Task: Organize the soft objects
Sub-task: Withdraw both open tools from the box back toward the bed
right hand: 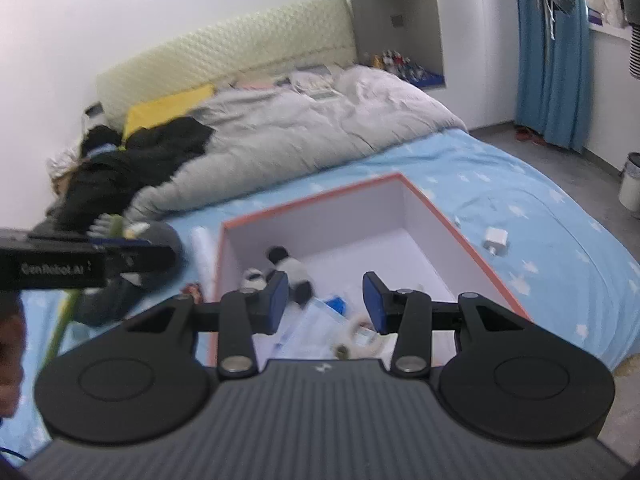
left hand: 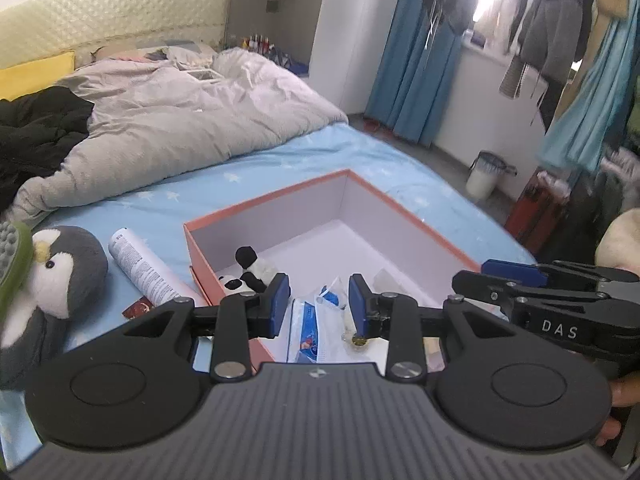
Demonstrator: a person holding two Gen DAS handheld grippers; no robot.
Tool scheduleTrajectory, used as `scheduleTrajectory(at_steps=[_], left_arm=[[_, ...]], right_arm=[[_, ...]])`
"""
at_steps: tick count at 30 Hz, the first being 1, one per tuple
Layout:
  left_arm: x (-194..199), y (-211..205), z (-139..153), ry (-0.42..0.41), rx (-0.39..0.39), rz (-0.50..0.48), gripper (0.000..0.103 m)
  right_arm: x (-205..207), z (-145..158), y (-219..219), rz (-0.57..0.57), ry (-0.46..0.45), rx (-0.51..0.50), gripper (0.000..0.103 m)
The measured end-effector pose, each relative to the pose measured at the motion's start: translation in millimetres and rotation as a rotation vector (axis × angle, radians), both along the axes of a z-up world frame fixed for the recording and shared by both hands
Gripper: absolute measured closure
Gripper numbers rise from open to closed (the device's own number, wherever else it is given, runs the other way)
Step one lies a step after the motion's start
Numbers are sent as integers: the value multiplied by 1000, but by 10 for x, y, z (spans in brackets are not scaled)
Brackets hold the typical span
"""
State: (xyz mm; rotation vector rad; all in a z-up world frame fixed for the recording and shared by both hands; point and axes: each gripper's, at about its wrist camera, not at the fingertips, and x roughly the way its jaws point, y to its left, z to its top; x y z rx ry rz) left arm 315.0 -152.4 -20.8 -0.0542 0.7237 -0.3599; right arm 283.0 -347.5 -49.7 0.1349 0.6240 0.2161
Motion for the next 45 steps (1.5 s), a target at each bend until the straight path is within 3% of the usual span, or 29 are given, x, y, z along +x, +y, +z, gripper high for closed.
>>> scheduleTrajectory(at_steps=[4,7,16,26,40,45], left_arm=[[-248,150,110,-34,-31,14,65],[-437,212,142,-63,-12,14,65],[-952,583,68,-95,-21,82,65],[-1367,923,-134,-103,9,170,65],[-1739,1437,-457,-48,-69,265,65],[-1763,1605,-594,-17,-47,287,62]], right_arm=[[-160,134,148,40,-47,2,59],[-284,196,258,63,-83,-12,59],[-669,214,537,110,-139,-11,59],[-967,58,858,160,-127,34,59],[-1179,-276,1271,201,-76,4,59],[-1225,-397,1456,227,-60,-16,59]])
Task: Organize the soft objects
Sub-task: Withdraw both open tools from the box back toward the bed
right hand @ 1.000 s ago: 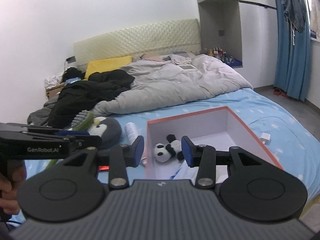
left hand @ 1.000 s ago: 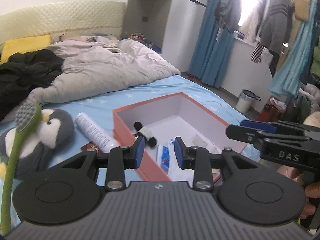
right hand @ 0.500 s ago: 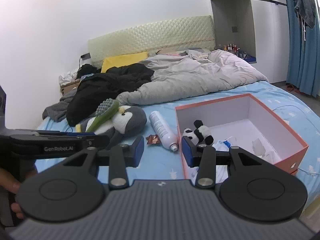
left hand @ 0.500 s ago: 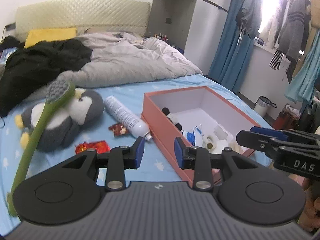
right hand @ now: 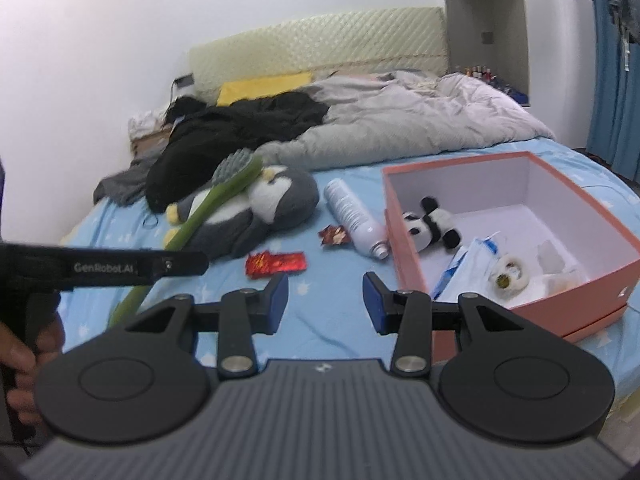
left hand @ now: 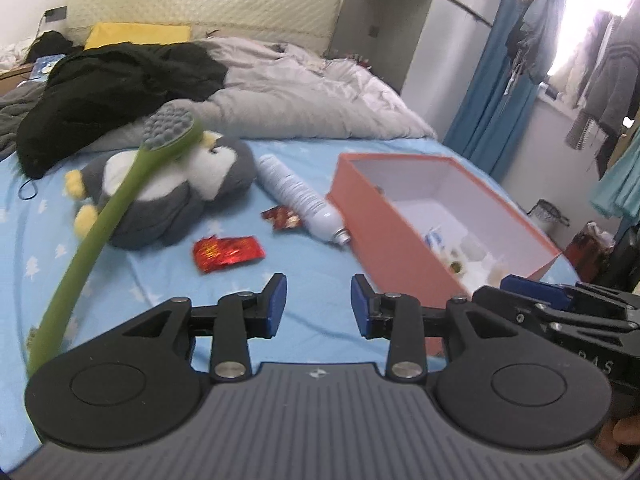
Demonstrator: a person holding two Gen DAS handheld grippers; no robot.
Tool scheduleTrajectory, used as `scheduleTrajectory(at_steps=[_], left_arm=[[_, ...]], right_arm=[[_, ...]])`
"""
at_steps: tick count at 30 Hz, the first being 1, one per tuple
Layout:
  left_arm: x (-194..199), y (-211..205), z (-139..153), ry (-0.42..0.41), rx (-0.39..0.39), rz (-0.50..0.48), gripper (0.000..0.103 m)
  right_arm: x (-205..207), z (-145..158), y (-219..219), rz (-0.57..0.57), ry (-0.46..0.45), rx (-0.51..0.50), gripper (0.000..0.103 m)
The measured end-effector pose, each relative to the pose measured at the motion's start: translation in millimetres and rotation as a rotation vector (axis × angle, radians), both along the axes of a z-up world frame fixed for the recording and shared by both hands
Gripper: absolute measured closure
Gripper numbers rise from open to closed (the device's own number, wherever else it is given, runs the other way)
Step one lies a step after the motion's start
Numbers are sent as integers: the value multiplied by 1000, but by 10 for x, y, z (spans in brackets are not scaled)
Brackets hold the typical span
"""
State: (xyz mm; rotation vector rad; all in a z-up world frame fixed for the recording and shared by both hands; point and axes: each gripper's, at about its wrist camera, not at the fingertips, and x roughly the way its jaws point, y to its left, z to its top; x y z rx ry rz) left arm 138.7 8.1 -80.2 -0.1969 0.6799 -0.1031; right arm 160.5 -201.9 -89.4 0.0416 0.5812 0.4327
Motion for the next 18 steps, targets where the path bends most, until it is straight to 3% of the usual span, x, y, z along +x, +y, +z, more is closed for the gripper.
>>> scheduleTrajectory(at_steps=[10,18], left_arm=[[-87,306,-285,34,-15,28,57],[195,541,-611,76,-22,65,56]], right_arm=[[-55,-236,353,53,48,-19,59],[217,-446,517,58,92,-47,59]])
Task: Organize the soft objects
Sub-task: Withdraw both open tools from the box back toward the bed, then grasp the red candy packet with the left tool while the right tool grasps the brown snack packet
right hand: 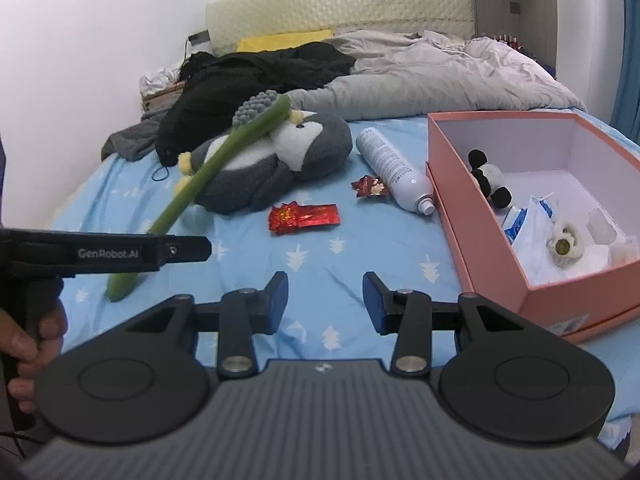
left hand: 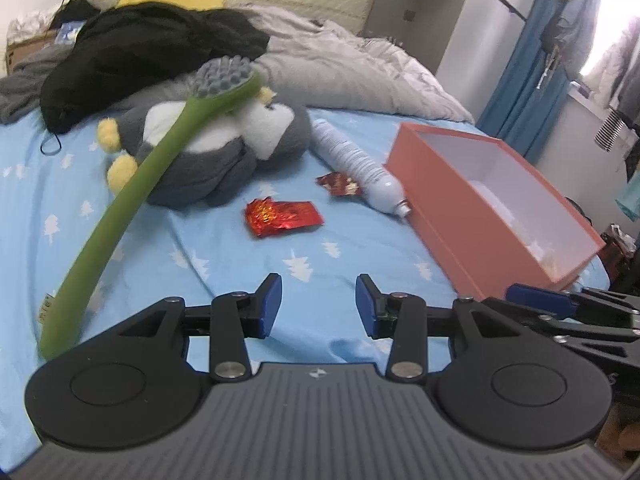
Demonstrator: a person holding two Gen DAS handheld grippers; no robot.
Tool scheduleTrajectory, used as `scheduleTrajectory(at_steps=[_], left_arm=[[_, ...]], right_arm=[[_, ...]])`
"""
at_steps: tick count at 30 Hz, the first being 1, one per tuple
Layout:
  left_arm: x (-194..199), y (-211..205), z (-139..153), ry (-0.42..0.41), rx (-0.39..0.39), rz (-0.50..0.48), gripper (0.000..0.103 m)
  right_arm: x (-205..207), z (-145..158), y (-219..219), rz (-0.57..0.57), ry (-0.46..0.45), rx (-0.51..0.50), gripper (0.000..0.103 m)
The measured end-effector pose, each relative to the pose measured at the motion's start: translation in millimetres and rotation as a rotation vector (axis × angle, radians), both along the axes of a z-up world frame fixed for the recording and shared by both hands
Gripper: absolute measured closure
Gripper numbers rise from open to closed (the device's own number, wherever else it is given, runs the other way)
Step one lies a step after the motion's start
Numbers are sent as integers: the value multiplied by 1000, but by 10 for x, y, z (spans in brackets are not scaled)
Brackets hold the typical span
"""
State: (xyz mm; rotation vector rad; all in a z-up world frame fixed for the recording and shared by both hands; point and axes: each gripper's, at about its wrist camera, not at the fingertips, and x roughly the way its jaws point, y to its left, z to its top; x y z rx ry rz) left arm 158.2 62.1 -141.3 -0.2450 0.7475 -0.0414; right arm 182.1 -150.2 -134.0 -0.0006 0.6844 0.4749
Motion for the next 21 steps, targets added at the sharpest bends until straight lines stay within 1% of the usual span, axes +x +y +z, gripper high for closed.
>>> scheduleTrajectory(at_steps=[3,10,12,16,21], left_arm=[[177,55,-152,22,-3,3,56],[572,134,-467,56,7,-6,56],[682,175,-557,59,15,0,52],[919,292,-720,63,12,20,51],[1156,420,-886,60,10,50,44]], right_arm=[[138,-69,44,-2,-6,-22,59],[481,-291,113,-25,6,-15,59],[572,-346,142,-29,0,-16,59],[784,-450,212,-35,-5,-22,59],[1032,-539,327,-24,-15,-21,59]])
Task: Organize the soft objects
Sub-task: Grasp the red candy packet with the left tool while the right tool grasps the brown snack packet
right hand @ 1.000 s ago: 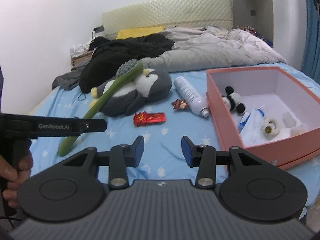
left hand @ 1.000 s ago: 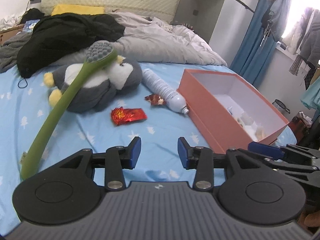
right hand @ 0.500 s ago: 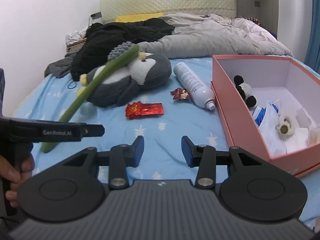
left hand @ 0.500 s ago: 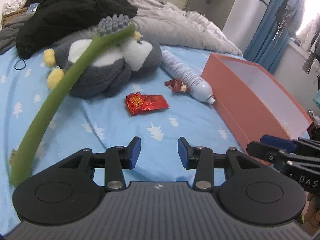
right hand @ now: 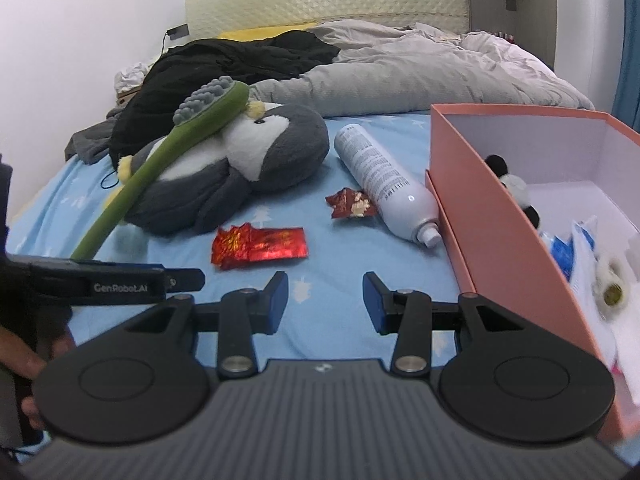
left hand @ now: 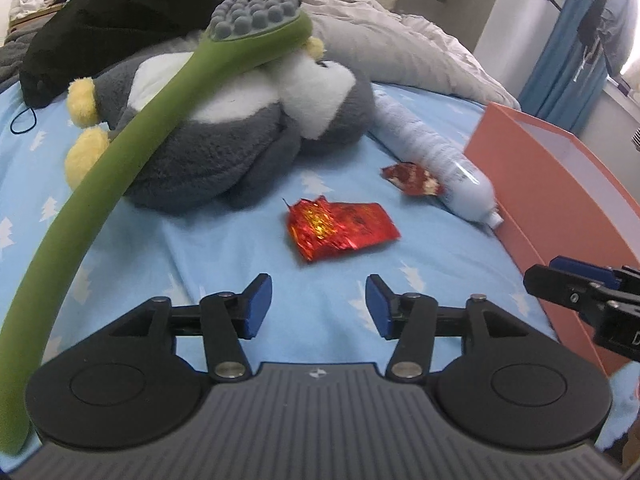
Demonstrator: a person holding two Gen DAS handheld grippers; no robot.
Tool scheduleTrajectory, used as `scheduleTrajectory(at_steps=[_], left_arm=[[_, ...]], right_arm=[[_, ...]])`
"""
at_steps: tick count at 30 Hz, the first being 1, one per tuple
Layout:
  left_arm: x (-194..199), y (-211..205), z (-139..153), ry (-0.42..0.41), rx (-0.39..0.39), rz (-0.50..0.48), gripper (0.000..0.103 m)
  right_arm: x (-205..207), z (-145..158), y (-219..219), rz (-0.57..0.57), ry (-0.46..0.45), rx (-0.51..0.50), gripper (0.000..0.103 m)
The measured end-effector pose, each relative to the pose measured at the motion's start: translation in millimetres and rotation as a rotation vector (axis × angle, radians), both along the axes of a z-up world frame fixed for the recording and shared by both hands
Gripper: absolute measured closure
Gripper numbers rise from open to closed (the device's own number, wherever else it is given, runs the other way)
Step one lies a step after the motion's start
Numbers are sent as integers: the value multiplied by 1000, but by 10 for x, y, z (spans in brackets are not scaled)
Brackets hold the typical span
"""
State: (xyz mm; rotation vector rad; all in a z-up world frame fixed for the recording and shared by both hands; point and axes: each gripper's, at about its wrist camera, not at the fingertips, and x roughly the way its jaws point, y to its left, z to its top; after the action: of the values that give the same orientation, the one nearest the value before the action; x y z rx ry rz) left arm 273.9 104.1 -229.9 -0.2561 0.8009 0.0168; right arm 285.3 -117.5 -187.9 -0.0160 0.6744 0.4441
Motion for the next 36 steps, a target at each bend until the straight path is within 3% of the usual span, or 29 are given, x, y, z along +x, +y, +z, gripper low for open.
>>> scheduleTrajectory(at_steps=[14,22,27,31,36], left_arm=[[493,200,-306,-25,-75,31,36],[603,196,-334,-49,-88,12,35],[629,124,-356,-44,-58,-14,43],[646,89,-379,-31,-77,-44,58],[678,6,-389,-25,-55,-51,61]], right_arm=[[733,-395,351,15,9,-20,59],[1099,-591,518,-101,40,-20,59],[1238,-684,508,-186,99,44,53],[1295,-706,496,-216,102,96,51],[1398,-742,476,-260,113,163,52]])
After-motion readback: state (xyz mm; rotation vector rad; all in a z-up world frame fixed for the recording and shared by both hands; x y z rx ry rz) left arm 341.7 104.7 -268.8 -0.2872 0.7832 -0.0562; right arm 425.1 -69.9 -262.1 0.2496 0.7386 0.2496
